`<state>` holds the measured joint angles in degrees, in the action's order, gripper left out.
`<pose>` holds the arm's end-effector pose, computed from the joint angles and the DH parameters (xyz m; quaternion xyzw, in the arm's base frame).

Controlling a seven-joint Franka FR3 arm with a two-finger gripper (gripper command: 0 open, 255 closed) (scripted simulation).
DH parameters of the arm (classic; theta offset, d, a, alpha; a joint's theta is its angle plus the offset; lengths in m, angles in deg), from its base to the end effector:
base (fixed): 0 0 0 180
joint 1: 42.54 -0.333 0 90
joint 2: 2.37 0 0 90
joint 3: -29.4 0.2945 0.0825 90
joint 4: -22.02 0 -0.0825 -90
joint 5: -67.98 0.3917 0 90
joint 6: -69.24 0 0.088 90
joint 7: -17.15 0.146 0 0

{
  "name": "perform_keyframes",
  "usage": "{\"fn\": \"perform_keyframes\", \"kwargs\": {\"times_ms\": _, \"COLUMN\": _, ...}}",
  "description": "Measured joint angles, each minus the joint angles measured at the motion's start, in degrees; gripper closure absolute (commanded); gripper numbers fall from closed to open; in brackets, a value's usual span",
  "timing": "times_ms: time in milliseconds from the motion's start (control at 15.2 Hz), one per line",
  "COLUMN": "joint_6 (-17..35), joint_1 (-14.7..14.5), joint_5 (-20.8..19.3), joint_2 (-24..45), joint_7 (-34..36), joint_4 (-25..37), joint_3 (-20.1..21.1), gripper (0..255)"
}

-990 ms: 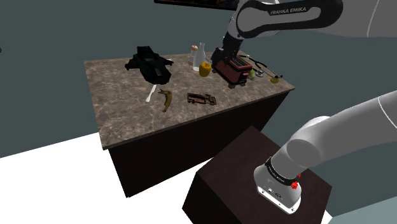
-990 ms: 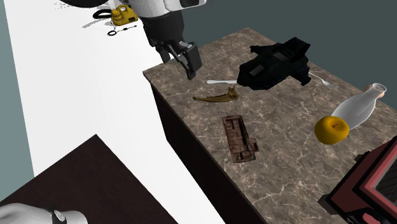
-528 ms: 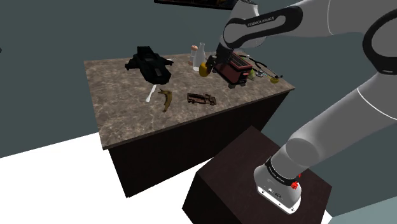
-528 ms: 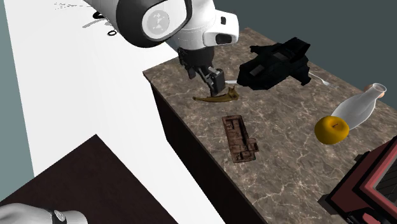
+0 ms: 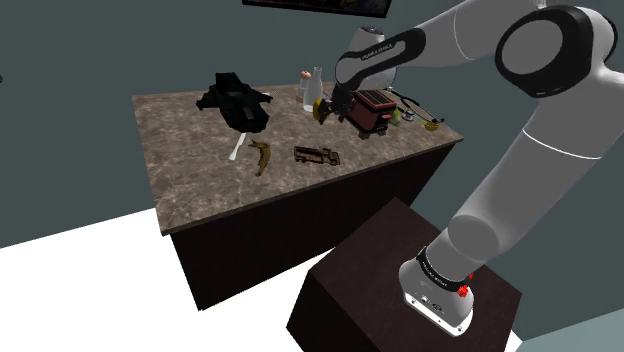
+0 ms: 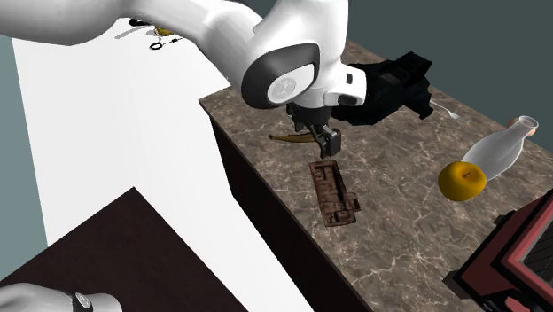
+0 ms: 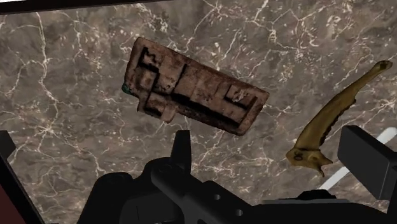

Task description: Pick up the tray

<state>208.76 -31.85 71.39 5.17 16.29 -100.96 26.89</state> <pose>0.5666 -0.1312 0.2920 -0.9885 0.1276 -0.0802 0.0084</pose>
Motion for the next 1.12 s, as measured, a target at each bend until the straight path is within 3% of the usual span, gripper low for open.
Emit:
{"fn": "perform_keyframes", "kwargs": {"times_ms": 594, "joint_6": 4.46, "joint_1": 2.95, "joint_5": 3.38, "joint_2": 17.37, "joint_7": 0.78, "joint_4": 11.26, "joint_3": -1.28, "gripper": 0}}
{"fn": "perform_keyframes", "kwargs": {"times_ms": 1122, "joint_6": 4.44, "joint_1": 6.25, "joint_5": 6.16, "joint_2": 35.11, "joint_7": 2.22, "joint_4": 27.45, "joint_3": -1.69, "gripper": 0}}
